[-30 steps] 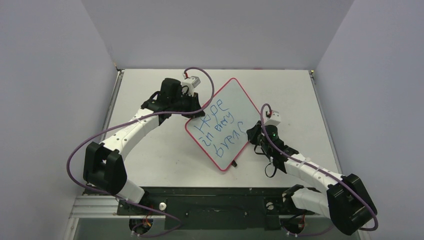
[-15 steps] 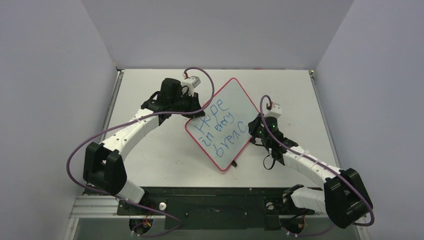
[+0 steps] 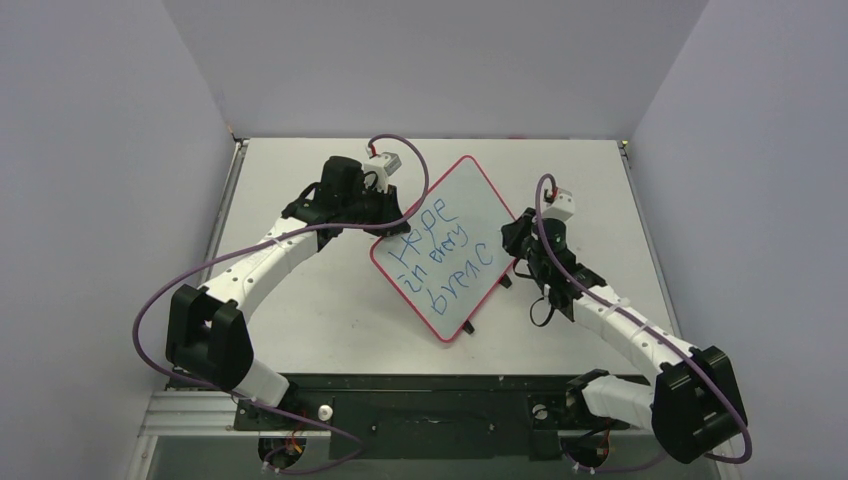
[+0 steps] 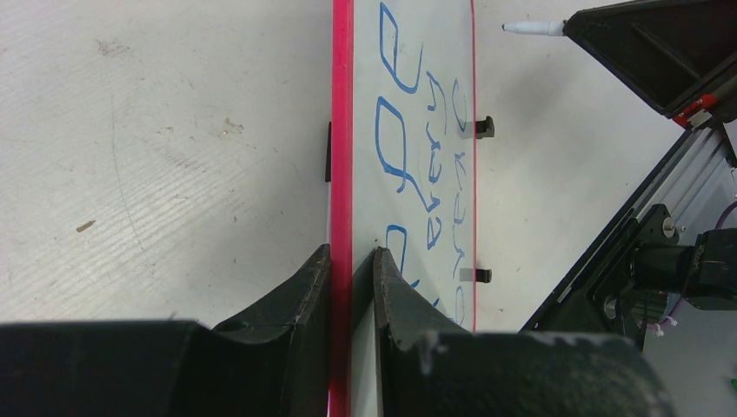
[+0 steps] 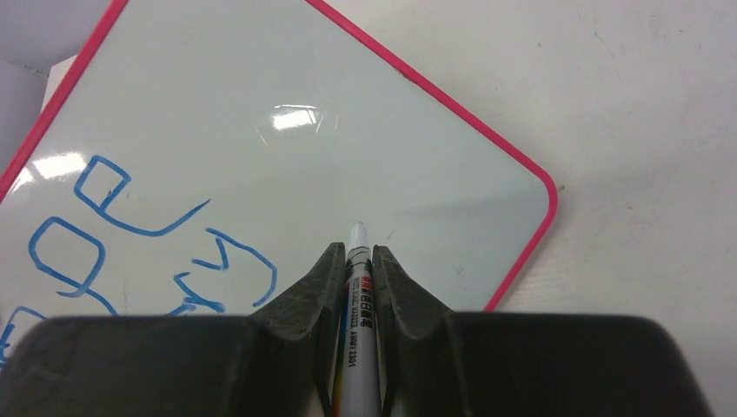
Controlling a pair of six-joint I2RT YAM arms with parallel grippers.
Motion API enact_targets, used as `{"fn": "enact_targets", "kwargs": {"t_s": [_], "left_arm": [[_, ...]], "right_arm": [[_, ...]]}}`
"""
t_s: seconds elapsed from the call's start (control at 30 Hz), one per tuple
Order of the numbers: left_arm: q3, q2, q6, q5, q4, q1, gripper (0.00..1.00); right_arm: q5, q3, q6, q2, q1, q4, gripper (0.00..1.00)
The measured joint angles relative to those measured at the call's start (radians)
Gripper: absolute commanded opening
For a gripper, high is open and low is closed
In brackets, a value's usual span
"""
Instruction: Write a sentence on the whiteboard
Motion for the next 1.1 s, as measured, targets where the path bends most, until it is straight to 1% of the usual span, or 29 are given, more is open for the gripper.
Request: {"fn": "enact_targets", "kwargs": {"t_s": [0.23,0.63,0.9,1.1], "left_arm": [[0.000,-0.002,0.000,-0.002,0.000,-0.002,0.00],[-0.002,-0.006,0.000,-0.005,-0.001,-0.004,0.00],[-0.002,-0.008,0.000,-0.008,-0.005,-0.004,0.00],[-0.002,-0.008,-0.002,-0.012,-0.010,-0.004,0.00]], "right_arm": [[-0.032,0.047,0.009,0.076,0.000,0.017,0.00],[-0.083,0.055,0.038,0.159,0.000,0.056,0.00],[-0.085,0.048,0.046,0.164,0.000,0.082,0.00],[-0.084,0.000,0.057,0.151,-0.003,0.121,0.00]]}}
